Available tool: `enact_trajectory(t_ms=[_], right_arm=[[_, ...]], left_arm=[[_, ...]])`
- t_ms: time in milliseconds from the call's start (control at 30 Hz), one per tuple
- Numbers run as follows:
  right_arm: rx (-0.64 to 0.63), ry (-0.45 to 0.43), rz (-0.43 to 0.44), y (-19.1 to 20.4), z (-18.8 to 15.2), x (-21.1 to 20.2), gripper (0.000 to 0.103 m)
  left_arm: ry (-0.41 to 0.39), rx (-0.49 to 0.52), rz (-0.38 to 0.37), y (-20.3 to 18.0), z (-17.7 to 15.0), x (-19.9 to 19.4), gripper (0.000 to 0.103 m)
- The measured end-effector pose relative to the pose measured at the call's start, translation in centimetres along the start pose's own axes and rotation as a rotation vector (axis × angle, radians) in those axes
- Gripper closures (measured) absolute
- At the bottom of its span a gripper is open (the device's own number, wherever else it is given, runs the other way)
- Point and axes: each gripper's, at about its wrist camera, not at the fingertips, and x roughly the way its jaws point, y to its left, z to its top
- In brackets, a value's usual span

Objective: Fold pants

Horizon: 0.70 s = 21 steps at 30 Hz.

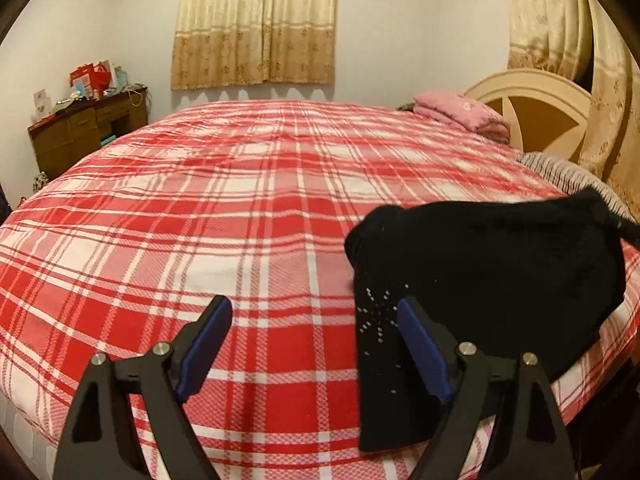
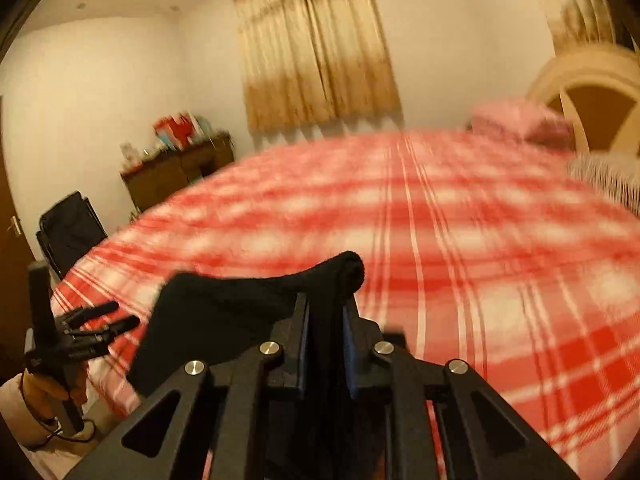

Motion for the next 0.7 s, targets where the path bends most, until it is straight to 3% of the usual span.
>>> enact_trajectory(t_ms=[133,267,400,533,600,667,700], right_arm=[[-0.037,0.055,-0.061,-1.1,-0.6,2.4,0.088],[0.073,0.203,-0.049,-4.2,-3.8,5.7,0.087],[0.103,0.174,-0.05,-4.3,-4.1,4.5,0.079],[0.167,0.073,-0.024,-4.1,-3.7,1.0,0.079],[0.183,0.075,-0.031,-3.8,-4.0,0.3,0.07],[0.218,0.086,-0.041,-3.8,-4.5,0.2,0.046],[0.238,0.091,-0.045,-4.0,-5.0,0.3,0.044]], left_arm=[[-0.004,-0.038,0.014,0.8,0.1,0.2,0.016],[0.037,-0.042,0.013,0.8,-0.5,1.0,0.016],[0.051,-0.008,0.003,0.0,-0.9,1.3,0.016],[0.05,0.032,0.001,-1.1,-0.8,1.3,0.016],[0.051,0.048,0.01,-1.6,-0.6,1.3,0.015],[0.056,0.052,0.005,-2.0,-0.4,1.4,0.015],[0.057,0.05,0.001,-2.2,-0.4,1.4,0.015]])
